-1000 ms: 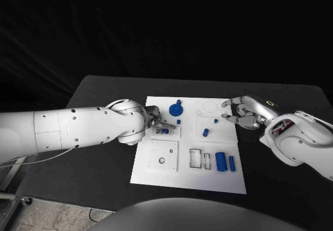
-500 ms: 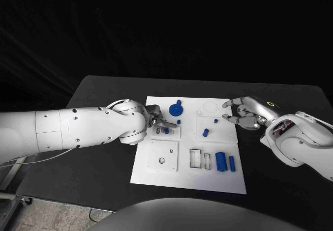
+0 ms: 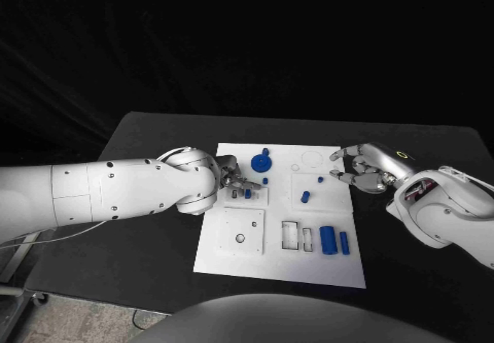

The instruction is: Assemble the parts on the task board

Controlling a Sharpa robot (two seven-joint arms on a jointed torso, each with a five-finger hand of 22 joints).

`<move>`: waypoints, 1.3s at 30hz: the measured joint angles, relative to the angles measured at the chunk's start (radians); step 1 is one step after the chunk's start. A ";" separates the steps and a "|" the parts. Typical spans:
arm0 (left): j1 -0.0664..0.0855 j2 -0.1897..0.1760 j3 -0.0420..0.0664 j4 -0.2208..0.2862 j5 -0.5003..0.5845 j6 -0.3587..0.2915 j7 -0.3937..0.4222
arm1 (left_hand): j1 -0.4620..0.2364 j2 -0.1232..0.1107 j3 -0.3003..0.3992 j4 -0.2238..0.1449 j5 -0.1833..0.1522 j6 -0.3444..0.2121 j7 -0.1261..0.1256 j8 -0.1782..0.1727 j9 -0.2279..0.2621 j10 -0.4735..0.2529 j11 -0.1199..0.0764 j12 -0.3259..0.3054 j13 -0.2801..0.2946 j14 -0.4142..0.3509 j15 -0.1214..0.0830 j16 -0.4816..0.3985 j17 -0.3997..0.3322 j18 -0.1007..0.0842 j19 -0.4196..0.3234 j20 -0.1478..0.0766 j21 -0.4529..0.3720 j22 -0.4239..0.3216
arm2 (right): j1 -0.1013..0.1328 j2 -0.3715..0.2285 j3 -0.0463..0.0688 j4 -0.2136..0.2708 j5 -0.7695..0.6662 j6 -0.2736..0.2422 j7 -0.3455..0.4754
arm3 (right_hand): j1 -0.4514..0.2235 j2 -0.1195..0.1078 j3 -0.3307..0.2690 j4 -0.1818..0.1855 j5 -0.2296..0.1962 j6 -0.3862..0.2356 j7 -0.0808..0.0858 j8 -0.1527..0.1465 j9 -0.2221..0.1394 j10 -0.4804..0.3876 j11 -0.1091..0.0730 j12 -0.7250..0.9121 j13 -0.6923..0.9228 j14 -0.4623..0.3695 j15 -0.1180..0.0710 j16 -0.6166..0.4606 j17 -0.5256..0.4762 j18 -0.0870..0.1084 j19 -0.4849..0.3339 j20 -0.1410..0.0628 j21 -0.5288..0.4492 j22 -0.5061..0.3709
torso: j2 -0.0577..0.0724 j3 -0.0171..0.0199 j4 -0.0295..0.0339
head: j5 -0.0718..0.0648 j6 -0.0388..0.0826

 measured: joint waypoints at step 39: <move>0.098 -0.013 0.002 -0.166 -0.070 0.117 0.003 | 0.097 -0.012 -0.034 0.006 0.029 -0.058 0.004 0.041 0.118 -0.005 -0.007 0.008 0.139 0.000 -0.007 0.000 0.001 0.000 0.000 -0.007 0.030 0.000 | -0.008 -0.003 0.000 -0.005 0.019 -0.048 0.046 | 0.000 0.000 0.017 0.000 0.029 0.029 0.000 0.000 -0.005 0.000 0.000 0.000 0.000 0.000 0.000 0.008 -0.001 0.000 0.000 0.000 0.022 0.000 | 0.011 -0.0055 -0.0056 | 0.004 0.000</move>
